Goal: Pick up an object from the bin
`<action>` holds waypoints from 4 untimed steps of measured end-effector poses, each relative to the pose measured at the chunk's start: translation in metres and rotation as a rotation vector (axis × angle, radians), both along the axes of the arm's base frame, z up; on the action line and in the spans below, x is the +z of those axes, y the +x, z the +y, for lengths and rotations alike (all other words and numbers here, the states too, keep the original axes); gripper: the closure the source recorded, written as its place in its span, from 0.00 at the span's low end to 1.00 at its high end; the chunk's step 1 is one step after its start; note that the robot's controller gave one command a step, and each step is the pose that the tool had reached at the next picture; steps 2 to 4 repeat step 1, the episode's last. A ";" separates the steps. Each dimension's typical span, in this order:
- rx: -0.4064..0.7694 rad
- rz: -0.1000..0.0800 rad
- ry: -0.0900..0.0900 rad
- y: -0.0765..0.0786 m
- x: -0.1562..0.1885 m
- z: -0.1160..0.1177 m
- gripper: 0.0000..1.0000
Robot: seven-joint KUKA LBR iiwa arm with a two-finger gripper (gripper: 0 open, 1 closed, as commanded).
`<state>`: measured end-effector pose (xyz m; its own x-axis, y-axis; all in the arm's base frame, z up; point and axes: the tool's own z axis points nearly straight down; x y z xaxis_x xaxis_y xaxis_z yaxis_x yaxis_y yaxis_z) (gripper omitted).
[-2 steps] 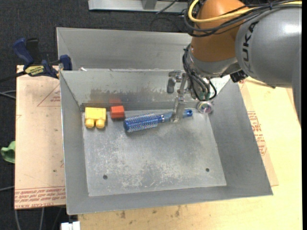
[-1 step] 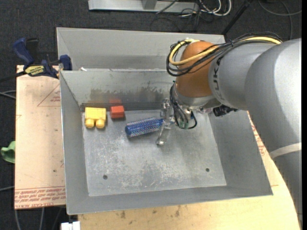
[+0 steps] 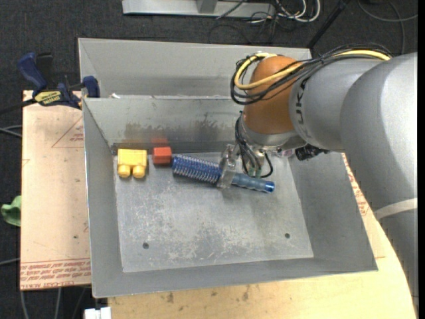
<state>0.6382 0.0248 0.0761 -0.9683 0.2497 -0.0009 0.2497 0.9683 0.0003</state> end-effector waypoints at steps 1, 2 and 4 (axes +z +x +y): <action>0.084 -0.008 -0.001 -0.015 0.136 -0.010 1.00; 0.084 -0.008 -0.001 -0.015 0.136 -0.010 1.00; 0.084 -0.008 -0.001 -0.015 0.136 -0.010 1.00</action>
Offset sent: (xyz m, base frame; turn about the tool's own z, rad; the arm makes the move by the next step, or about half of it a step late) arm -0.0170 -0.0099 0.1312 -0.0850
